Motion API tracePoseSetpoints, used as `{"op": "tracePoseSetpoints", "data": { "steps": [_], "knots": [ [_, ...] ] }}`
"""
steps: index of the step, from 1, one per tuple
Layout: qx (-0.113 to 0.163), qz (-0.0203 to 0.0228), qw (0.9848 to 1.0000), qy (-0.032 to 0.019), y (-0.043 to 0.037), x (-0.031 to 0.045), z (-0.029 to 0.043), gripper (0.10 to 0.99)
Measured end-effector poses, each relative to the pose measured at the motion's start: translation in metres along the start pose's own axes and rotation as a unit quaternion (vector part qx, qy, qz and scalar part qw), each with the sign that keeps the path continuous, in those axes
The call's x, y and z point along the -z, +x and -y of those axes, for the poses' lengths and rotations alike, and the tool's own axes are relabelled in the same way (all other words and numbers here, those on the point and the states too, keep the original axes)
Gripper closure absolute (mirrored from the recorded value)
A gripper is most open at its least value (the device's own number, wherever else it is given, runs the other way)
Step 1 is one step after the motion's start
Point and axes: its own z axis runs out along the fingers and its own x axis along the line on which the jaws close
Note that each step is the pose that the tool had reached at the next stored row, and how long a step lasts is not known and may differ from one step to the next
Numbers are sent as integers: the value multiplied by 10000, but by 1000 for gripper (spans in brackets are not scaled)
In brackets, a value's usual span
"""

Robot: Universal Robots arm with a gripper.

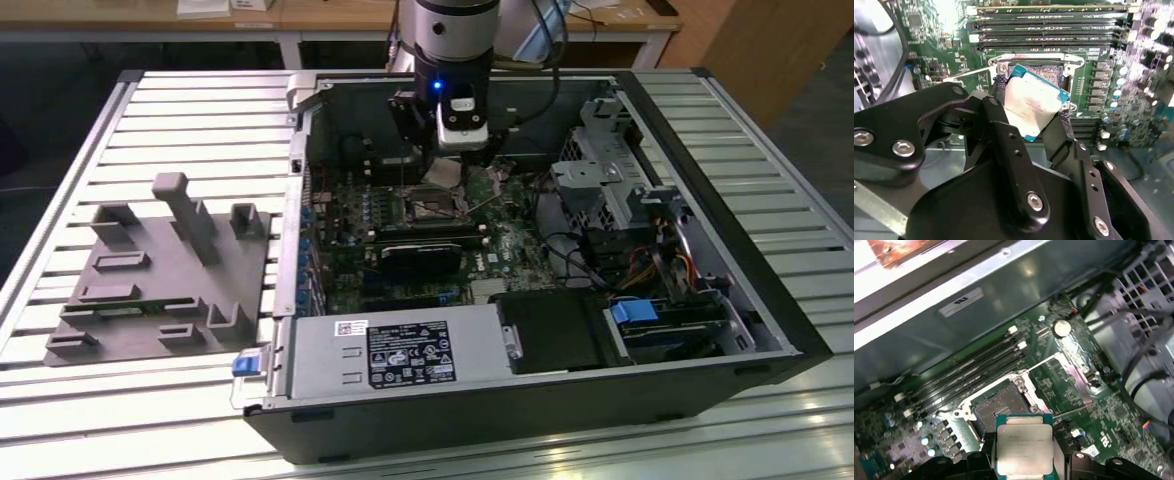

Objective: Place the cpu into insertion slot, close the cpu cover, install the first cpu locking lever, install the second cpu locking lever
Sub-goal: 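Place the cpu into insertion slot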

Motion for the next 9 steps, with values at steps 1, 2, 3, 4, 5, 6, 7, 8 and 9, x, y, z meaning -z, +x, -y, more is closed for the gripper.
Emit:
{"op": "tracePoseSetpoints", "data": {
  "steps": [1,2,3,4,5,6,7,8,9],
  "knots": [
    [-90,7,10000,2,0,-1,0,549],
    [-179,13,9998,5,0,-2,0,549],
    [-269,19,9996,7,0,-3,0,549],
    [-367,27,9993,10,0,-4,0,549],
    [-456,33,9990,12,0,-5,0,549],
    [-546,39,9985,14,0,-6,0,549],
    [-635,46,9980,16,0,-7,1,549],
    [-725,52,9974,19,0,-8,1,549],
    [-814,58,9967,21,0,-9,1,549]
  ]
}}
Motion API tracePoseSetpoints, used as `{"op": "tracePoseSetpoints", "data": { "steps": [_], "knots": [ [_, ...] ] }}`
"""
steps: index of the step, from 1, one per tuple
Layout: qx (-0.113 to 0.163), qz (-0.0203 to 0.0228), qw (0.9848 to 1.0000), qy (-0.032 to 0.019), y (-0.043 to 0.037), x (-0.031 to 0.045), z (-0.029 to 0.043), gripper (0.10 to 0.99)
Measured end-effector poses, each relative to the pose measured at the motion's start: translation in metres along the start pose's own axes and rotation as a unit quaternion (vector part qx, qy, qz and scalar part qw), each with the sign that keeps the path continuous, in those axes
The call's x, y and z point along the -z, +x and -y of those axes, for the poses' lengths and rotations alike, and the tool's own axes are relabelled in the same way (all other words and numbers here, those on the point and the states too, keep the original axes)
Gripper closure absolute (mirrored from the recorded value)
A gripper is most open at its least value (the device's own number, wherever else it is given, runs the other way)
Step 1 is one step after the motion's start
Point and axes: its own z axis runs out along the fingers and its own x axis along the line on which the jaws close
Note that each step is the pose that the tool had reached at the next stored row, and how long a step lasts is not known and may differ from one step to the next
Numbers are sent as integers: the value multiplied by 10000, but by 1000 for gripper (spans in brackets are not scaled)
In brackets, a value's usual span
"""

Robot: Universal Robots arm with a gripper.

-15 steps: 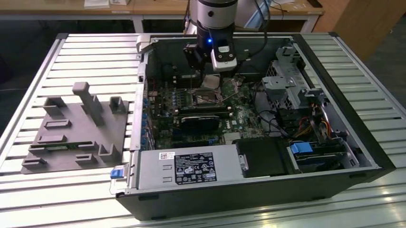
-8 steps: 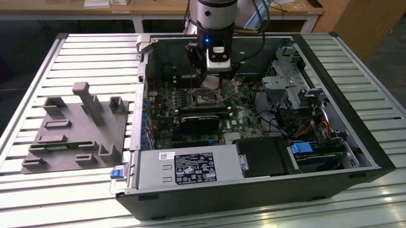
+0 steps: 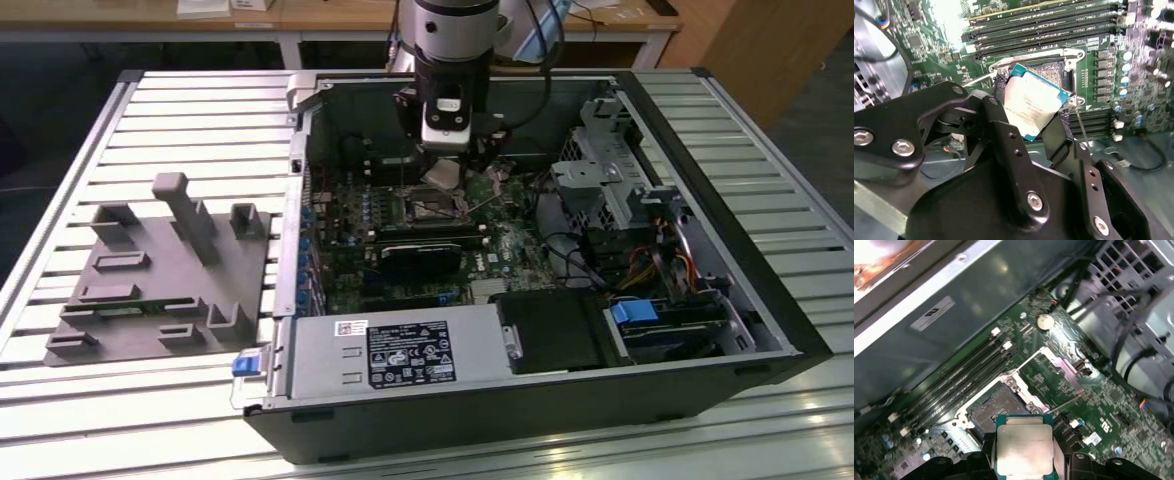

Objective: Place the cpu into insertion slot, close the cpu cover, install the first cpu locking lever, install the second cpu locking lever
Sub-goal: 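Place the cpu into insertion slot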

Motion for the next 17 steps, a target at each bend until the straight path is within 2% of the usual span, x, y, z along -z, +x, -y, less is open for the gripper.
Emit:
{"op": "tracePoseSetpoints", "data": {
  "steps": [4,8,12,17],
  "knots": [
    [-364,26,9993,9,0,-4,0,549],
    [-725,52,9974,18,0,-9,1,549],
    [-1090,78,9940,28,0,-13,1,549],
    [-1534,110,9881,39,0,-19,1,549]
  ]
}}
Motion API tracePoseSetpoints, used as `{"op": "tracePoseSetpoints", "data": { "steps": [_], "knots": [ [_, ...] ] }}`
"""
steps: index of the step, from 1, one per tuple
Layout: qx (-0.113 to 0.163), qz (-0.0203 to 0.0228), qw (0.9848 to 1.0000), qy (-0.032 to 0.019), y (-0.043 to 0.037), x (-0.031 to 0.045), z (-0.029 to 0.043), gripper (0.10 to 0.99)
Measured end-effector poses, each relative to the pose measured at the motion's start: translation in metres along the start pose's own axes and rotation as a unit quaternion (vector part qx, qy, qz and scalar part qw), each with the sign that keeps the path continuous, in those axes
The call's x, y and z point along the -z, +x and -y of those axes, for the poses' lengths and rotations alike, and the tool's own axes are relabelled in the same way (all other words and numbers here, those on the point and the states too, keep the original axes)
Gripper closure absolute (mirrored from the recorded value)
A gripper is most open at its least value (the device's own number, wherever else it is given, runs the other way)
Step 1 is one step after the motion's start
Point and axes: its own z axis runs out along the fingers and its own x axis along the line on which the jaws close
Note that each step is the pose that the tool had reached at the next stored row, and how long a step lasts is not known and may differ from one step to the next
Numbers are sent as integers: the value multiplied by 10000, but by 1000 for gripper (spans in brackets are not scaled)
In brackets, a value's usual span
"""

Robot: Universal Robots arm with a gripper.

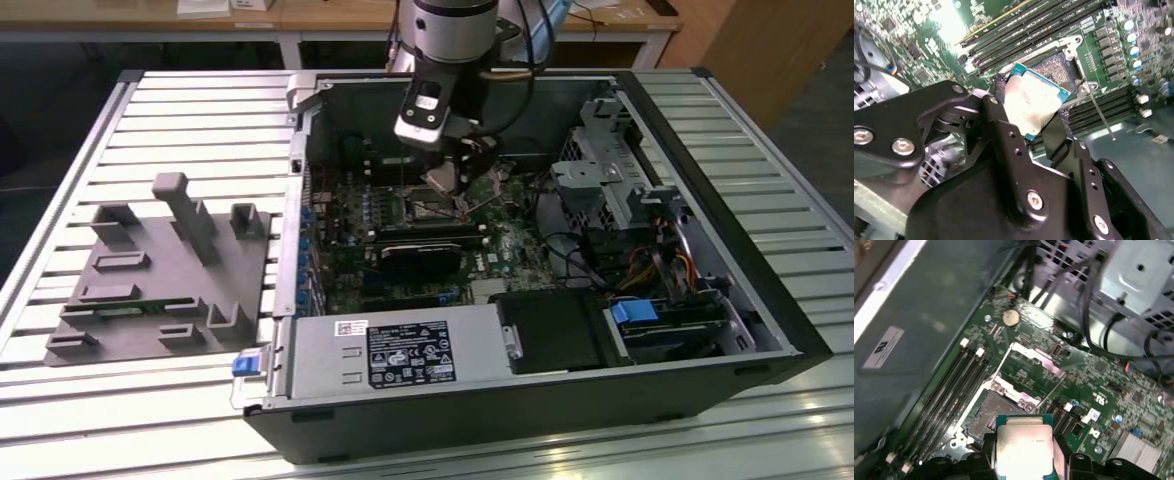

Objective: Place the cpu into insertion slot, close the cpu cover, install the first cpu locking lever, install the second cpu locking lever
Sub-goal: 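Place the cpu into insertion slot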

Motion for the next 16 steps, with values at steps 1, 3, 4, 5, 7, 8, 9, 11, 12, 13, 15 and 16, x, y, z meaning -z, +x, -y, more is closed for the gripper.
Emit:
{"op": "tracePoseSetpoints", "data": {
  "steps": [1,3,4,5,7,8,9,11,12,13,15,16],
  "knots": [
    [-90,6,10000,2,0,-1,0,549],
    [-278,20,9996,7,0,-4,0,549],
    [-364,26,9993,9,0,-5,0,549],
    [-454,33,9990,12,0,-7,0,549],
    [-641,47,9979,17,0,-10,1,549],
    [-731,53,9973,19,1,-13,1,549],
    [-820,59,9966,21,1,-15,1,549],
    [-999,72,9950,25,1,-19,1,549],
    [-1088,78,9940,28,1,-22,1,549],
    [-1185,85,9929,30,1,-24,2,549],
    [-1363,98,9906,35,1,-29,2,549],
    [-1451,104,9893,37,1,-32,2,549]
  ]
}}
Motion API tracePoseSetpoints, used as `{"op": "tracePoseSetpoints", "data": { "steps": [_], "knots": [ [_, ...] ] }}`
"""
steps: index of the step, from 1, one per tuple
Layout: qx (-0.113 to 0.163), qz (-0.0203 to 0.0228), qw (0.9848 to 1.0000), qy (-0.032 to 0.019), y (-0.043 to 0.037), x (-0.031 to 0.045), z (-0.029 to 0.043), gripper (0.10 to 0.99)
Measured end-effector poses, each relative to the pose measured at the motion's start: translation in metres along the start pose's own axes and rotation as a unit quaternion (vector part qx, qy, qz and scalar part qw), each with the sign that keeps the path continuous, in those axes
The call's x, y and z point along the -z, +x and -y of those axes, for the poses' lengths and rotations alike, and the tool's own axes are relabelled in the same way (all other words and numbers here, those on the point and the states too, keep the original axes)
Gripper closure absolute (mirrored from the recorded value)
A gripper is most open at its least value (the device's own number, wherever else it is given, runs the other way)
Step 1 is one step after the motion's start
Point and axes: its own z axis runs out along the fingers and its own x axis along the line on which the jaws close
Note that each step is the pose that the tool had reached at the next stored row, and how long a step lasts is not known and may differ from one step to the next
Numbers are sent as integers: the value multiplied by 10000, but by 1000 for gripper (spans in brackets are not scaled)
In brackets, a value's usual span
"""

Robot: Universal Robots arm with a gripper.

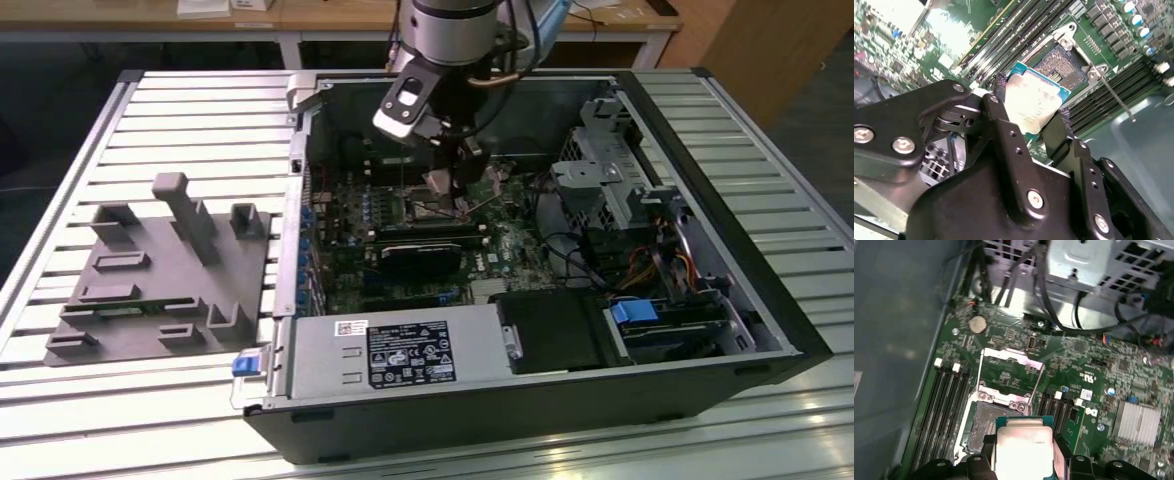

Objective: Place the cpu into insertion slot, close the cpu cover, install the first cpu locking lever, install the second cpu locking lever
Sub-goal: 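Place the cpu into insertion slot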

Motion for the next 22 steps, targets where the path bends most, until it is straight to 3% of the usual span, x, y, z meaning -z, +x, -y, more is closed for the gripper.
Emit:
{"op": "tracePoseSetpoints", "data": {
  "steps": [5,10,14,16,20,22],
  "knots": [
    [-456,33,9990,11,1,-21,1,549],
    [-875,63,9961,22,1,-47,3,549],
    [-1010,70,9949,25,10,-70,7,549],
    [-1027,53,9947,23,19,-80,8,549],
    [-1035,-45,9946,11,31,-98,12,549],
    [-1038,-70,9946,7,35,-111,12,549]
  ]
}}
